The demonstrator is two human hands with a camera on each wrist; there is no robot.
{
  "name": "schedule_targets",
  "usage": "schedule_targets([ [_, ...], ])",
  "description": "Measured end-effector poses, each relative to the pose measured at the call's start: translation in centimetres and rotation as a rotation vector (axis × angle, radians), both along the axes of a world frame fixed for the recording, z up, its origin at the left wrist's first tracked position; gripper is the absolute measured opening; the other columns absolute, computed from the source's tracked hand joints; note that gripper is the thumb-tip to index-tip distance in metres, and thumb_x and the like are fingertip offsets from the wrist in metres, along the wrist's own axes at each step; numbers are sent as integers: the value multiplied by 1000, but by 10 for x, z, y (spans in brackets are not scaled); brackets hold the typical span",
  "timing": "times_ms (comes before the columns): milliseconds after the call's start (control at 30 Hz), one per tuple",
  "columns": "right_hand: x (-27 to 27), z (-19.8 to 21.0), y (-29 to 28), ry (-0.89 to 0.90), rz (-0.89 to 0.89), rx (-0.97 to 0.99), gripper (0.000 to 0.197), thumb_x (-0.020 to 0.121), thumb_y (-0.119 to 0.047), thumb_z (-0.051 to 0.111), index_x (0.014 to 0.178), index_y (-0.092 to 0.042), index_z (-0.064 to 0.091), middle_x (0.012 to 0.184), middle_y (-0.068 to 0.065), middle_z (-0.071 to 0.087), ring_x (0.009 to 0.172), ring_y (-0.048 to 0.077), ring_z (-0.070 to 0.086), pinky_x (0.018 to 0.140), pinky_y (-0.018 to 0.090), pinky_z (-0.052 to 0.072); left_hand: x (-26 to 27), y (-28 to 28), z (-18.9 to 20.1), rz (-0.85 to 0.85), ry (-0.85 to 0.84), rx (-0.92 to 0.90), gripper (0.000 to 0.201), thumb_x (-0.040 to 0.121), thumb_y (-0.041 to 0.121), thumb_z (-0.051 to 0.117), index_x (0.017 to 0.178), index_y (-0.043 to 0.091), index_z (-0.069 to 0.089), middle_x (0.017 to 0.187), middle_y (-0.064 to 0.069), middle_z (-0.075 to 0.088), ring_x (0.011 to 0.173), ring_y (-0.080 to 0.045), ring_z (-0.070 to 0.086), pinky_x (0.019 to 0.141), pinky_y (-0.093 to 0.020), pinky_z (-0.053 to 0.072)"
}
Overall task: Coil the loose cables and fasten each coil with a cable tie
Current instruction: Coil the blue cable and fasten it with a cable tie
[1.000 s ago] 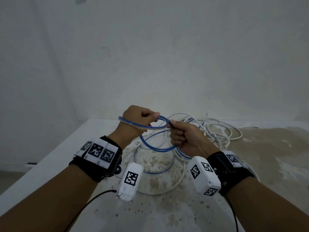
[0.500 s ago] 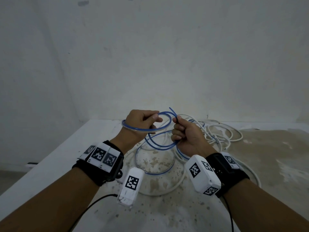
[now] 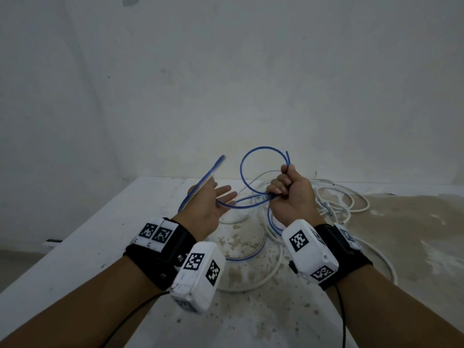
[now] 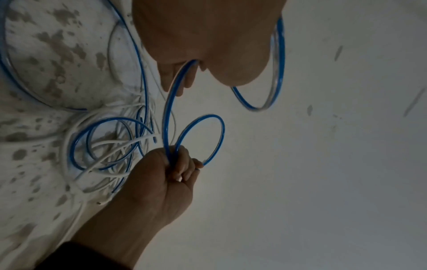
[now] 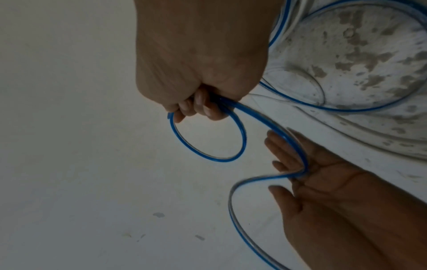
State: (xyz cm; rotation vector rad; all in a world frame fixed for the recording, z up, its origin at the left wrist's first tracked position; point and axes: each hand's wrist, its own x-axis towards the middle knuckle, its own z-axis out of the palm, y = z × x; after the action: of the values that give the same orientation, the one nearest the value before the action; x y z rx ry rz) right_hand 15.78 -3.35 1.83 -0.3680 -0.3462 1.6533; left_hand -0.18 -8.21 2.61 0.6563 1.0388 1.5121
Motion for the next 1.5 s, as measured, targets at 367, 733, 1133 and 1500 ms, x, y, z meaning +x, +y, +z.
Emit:
schedule_targets([
  [367,-18,-11,-11,-53,-4,-77,34,107,-28,40,81,-10,51,50,-6,29,37,9,22,39,20,30,22,5,7,148,138,192,20,107,24,39,112,6,48,104,-14,57,93,-27,57,84,-35,51],
  [733,-32,-15,-32,-85,268,38,31,106,-26,41,82,-9,51,55,-3,28,41,10,24,46,22,40,9,10,20,221,211,289,16,101,15,53,107,2,61,103,-13,70,80,-19,72,62,-26,58],
  [1133,-18,-16,-34,-314,373,200,29,103,-19,44,97,0,65,57,-1,29,46,11,27,64,27,48,-14,16,33,110,712,292,28,102,26,52,100,7,72,81,-3,70,37,-7,45,40,-21,40],
  [1500,-14,-18,-33,-448,347,228,32,103,-17,42,96,-2,70,56,-2,28,46,11,28,67,28,38,-23,22,34,122,968,561,18,98,18,58,96,15,75,73,4,72,57,-1,62,57,-16,48],
])
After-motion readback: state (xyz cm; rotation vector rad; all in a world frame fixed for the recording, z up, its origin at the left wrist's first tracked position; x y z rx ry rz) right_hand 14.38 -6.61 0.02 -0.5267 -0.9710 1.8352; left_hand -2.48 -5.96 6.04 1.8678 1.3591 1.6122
